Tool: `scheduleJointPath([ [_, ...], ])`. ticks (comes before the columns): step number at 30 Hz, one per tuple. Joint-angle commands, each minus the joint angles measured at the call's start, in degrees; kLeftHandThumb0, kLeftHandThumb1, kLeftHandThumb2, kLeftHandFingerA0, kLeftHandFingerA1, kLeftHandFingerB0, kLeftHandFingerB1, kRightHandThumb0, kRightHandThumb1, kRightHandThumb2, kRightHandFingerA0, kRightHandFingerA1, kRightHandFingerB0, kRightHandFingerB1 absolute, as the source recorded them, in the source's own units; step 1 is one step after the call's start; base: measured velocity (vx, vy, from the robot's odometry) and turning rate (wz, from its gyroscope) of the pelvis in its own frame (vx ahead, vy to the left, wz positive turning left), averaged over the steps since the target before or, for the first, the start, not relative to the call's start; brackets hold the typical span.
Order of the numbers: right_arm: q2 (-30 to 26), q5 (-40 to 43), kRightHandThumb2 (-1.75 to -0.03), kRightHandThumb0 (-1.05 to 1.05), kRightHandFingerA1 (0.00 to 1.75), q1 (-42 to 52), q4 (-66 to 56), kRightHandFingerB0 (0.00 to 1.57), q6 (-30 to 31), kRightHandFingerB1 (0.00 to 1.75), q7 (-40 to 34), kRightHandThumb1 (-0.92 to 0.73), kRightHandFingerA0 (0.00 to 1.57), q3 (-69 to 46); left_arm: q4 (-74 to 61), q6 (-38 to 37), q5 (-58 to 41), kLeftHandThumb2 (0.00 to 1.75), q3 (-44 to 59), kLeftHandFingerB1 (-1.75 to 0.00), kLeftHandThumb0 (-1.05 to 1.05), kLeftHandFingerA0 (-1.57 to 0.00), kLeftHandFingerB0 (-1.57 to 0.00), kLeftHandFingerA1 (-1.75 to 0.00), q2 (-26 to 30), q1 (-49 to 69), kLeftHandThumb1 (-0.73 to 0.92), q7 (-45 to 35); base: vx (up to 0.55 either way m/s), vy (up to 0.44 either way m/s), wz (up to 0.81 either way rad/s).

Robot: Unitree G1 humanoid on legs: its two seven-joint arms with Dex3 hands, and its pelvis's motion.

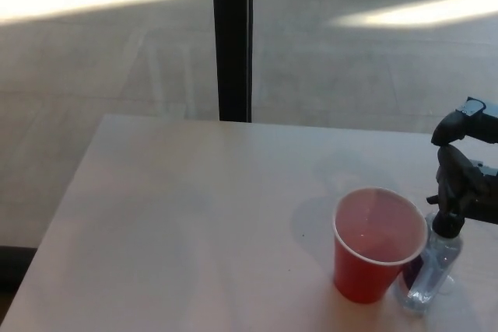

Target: The robot uses its right hand fist to press the hand soap kept in the middle of the table to get liquid hand soap out

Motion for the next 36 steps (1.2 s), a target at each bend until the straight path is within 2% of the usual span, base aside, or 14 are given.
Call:
scheduleJointPath([
  [1,0.55,-1.98,-1.18,-0.17,1.75,3.31,2.25,0.79,1.68,1.52,0.44,-0.59,0.98,1.32,0.38,0.54,-0.77,0.90,0.21,-0.76,-0.24,-0.69,-0.49,-0.87,0.61,-0.14,0.52,0.69,0.00,0.000,0.00],
  [4,0.97,-1.76,-1.12,-0.15,1.75,3.80,2.53,0.80,1.63,1.51,0.14,-0.63,0.98,1.20,0.35,0.50,-0.81,0.90,0.16,-0.75,-0.24,-0.68,-0.47,-0.87,0.53,-0.17,0.52,0.70,0.00,0.000,0.00],
  [5,0.97,-1.93,-1.13,-0.16,1.75,3.93,2.63,0.78,1.47,1.52,0.14,-0.62,0.97,1.33,0.57,0.21,-0.54,0.97,-0.10,-0.74,-0.24,-0.75,-0.48,-0.89,0.58,-0.17,0.47,0.74,0.00,0.000,0.00],
  [6,1.11,-2.23,-1.13,-0.16,1.75,4.12,2.78,0.79,1.34,1.49,-0.12,-0.62,0.99,1.51,1.07,-0.21,-0.16,0.91,-0.49,-0.76,-0.24,-0.75,-0.49,-0.91,0.69,-0.25,0.52,0.74,0.00,0.000,0.00],
  [9,2.01,-2.57,-1.08,-0.16,1.75,4.32,3.36,0.79,0.60,1.45,-0.86,-0.64,0.99,1.53,1.13,-0.14,-0.62,0.92,-0.22,-0.76,-0.24,-0.74,-0.48,-0.91,0.64,-0.40,0.51,0.92,0.00,0.000,0.00],
  [12,2.33,-2.92,-1.08,-0.17,1.75,4.39,3.57,0.78,0.16,1.44,-0.80,-0.65,0.98,1.66,0.81,-0.17,-0.56,0.93,-0.44,-0.74,-0.24,-0.69,-0.47,-0.86,0.70,-0.22,0.51,0.68,0.00,0.000,0.00],
  [18,3.45,-3.83,-1.12,-0.14,1.75,4.57,4.31,0.82,-1.16,1.39,-1.18,-0.64,1.01,2.04,0.89,-0.01,-0.79,0.92,-0.59,-0.73,-0.24,-0.71,-0.45,-0.88,0.75,-0.30,0.52,0.76,0.00,0.000,0.00],
  [22,3.92,-4.55,-1.16,-0.14,1.75,5.49,4.23,0.82,-2.16,1.39,-1.50,-0.62,1.02,2.43,0.89,-0.42,-0.73,0.93,-0.89,-0.74,-0.25,-0.71,-0.46,-0.87,0.67,-0.14,0.52,0.73,0.00,0.000,0.00],
  [28,3.75,-5.68,-1.19,-0.18,1.75,6.46,6.20,0.78,-5.05,1.52,0.04,-0.60,1.01,3.56,-0.73,0.60,-0.82,0.94,-1.24,-0.79,-0.25,-0.74,-0.54,-0.91,0.71,0.24,0.51,0.77,0.00,0.000,0.00],
  [36,3.05,-6.24,-1.24,-0.17,1.75,8.20,5.70,0.78,-4.92,1.56,0.44,-0.56,1.00,5.22,0.83,0.37,-1.17,0.94,-1.00,-0.75,-0.24,-0.72,-0.47,-0.90,0.93,-1.12,0.52,0.92,0.00,0.000,0.00],
])
